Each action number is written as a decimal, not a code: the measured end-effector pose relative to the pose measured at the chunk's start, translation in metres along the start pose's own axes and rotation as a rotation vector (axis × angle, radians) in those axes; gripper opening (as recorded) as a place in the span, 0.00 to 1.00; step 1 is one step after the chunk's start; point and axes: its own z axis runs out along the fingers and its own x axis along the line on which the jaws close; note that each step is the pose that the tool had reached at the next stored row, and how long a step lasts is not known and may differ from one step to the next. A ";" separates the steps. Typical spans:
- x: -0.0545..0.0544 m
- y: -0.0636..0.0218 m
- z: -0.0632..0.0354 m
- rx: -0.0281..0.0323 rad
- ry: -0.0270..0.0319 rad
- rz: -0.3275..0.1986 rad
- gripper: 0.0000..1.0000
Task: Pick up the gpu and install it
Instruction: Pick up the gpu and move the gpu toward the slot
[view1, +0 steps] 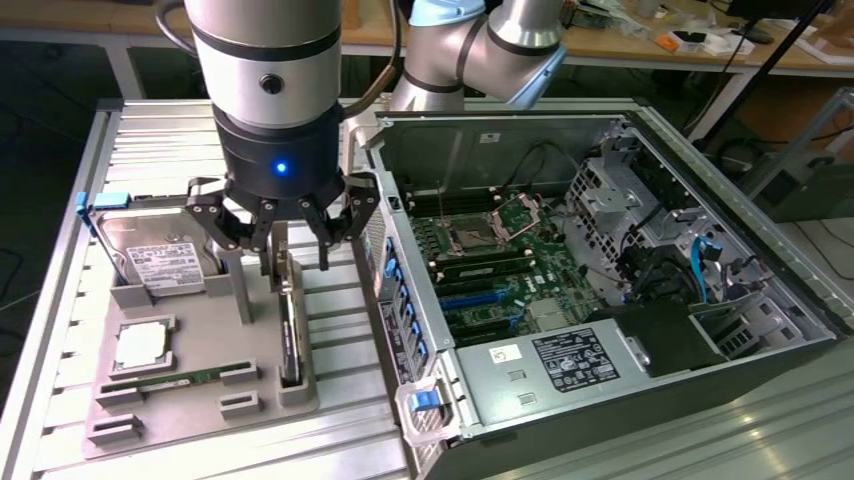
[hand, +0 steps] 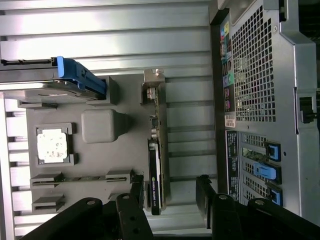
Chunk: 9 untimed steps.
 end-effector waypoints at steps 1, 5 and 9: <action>0.000 0.0000 0.0003 0.0000 0.0000 0.000 0.54; 0.001 -0.0001 0.0033 0.0000 0.0000 0.000 0.54; 0.002 -0.0004 0.0067 0.0000 -0.0003 0.000 0.54</action>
